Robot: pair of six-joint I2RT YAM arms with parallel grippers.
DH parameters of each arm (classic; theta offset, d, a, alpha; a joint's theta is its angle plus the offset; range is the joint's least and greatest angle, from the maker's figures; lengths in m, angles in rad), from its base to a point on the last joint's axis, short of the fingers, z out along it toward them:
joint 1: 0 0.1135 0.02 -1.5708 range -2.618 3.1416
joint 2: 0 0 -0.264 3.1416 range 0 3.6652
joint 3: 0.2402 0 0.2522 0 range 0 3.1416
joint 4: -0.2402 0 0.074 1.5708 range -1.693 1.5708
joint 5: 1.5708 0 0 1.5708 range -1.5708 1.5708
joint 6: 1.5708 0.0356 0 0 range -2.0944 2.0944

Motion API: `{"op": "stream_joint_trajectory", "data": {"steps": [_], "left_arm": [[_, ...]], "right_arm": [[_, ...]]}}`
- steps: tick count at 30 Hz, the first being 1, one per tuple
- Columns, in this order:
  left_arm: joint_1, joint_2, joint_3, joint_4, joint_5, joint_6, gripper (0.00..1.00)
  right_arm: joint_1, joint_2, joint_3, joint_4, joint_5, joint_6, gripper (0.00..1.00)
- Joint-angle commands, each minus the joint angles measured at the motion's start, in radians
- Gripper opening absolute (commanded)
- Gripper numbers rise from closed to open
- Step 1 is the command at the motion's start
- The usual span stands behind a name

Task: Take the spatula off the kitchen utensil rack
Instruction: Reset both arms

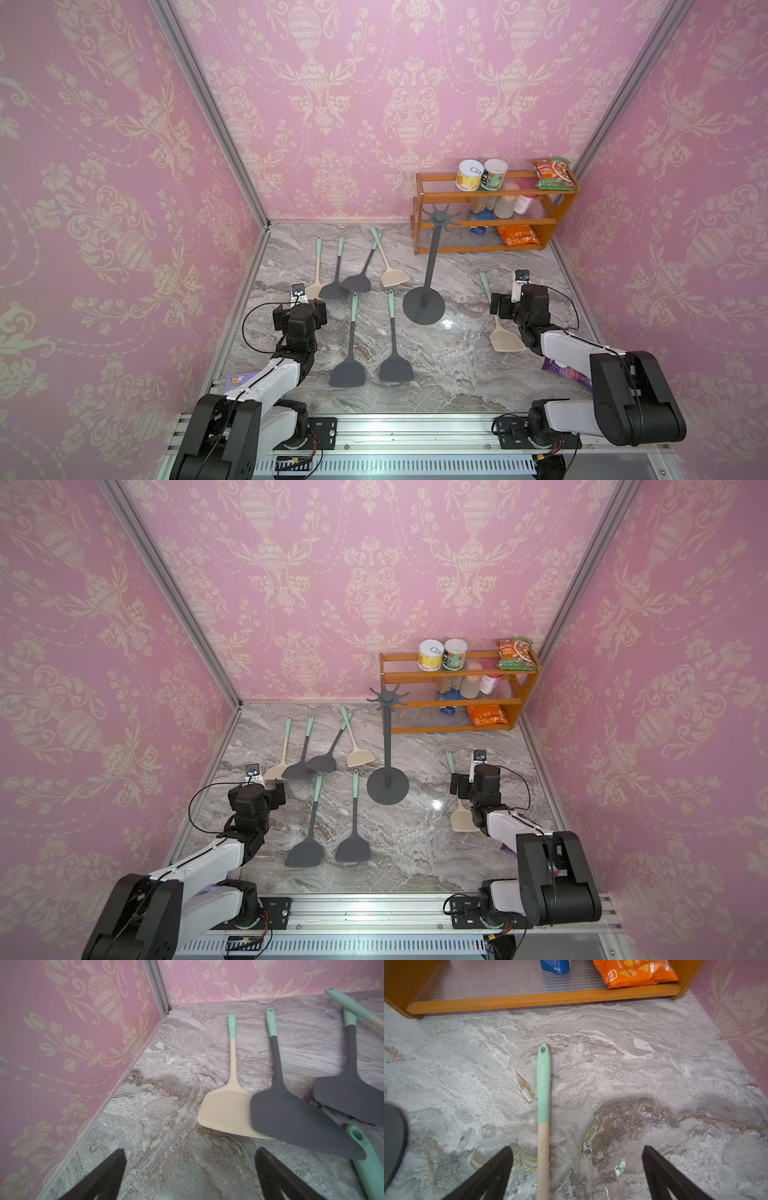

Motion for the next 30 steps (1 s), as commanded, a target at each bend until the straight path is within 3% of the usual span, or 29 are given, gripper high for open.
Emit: {"op": "stream_joint_trajectory", "data": {"steps": [1, 5, 8, 10, 13, 17, 30], "left_arm": [[0.03, 0.095, 0.028, 0.232, 0.02, 0.051, 0.99], [0.073, 0.211, 0.095, 0.204, 0.135, -0.01, 0.99], [0.075, 0.342, 0.094, 0.355, 0.193, 0.016, 0.99], [0.079, 0.332, 0.11, 0.294, 0.221, 0.011, 0.99], [0.081, 0.389, 0.082, 0.409, 0.318, 0.052, 0.99], [0.144, 0.379, 0.138, 0.279, 0.465, 0.02, 0.99], [0.144, 0.381, 0.148, 0.265, 0.43, 0.007, 0.99]], "right_arm": [[-0.003, 0.031, -0.021, 0.28, 0.012, -0.006, 1.0], [0.022, 0.223, -0.142, 0.742, -0.049, -0.047, 1.0], [0.026, 0.16, -0.103, 0.553, -0.04, -0.052, 1.0], [0.029, 0.189, -0.063, 0.532, 0.016, -0.031, 1.0], [0.03, 0.184, -0.067, 0.527, 0.018, -0.033, 1.0], [0.034, 0.183, -0.063, 0.515, 0.009, -0.042, 1.0], [0.031, 0.183, -0.06, 0.51, -0.014, -0.047, 1.0]]}}
